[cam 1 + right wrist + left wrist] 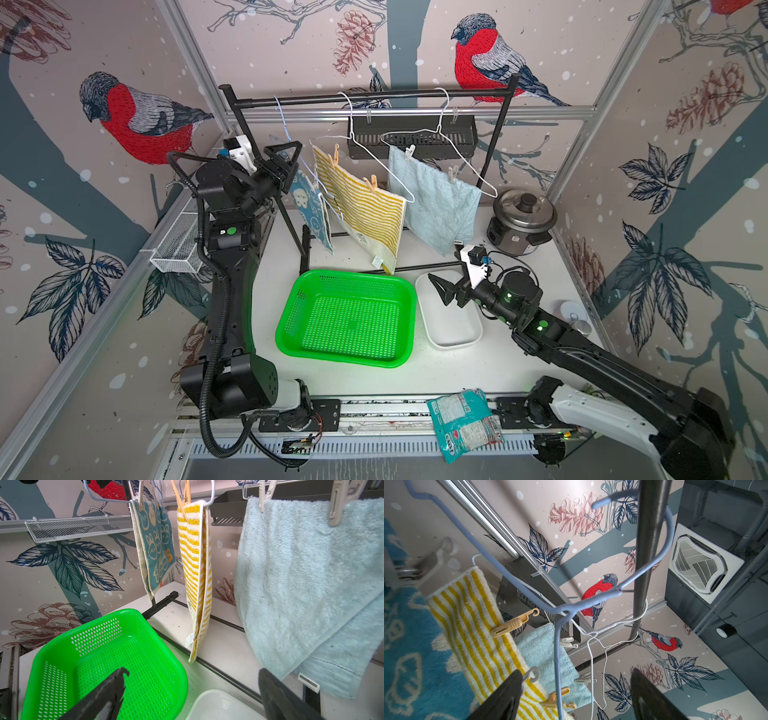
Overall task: Remove the clothespins securing towels to the hanger
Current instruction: Pick up the hanger from the clothesline.
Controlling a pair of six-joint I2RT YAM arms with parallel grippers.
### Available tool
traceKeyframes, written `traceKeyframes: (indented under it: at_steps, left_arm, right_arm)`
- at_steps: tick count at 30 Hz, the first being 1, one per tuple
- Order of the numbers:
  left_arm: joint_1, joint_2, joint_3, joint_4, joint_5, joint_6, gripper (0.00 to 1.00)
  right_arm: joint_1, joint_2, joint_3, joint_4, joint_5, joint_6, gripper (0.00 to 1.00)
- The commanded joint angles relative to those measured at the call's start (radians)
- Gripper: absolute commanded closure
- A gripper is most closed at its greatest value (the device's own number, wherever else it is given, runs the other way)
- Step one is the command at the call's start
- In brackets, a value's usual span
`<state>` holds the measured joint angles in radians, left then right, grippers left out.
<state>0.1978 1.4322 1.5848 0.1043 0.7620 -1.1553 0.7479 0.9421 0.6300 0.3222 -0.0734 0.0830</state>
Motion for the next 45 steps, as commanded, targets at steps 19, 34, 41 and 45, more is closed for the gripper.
traceKeyframes:
  at_steps: [19, 34, 41, 45]
  left_arm:
    - [-0.043, 0.089, 0.085, 0.139, -0.006, -0.081, 0.97]
    - [-0.108, 0.016, 0.097, 0.146, -0.052, -0.079, 1.00]
    - [-0.232, -0.198, -0.118, 0.094, -0.286, 0.050, 1.00]
    - [-0.322, -0.339, -0.251, 0.063, -0.449, 0.113, 1.00]
  right_arm:
    - [0.010, 0.027, -0.004, 0.084, 0.029, 0.037, 0.00]
    - [0.023, 0.037, 0.000, 0.089, 0.041, 0.050, 0.01]
    - [0.028, 0.028, 0.007, 0.075, 0.091, 0.072, 0.00]
    - [0.029, 0.012, 0.037, 0.041, 0.122, 0.085, 0.00]
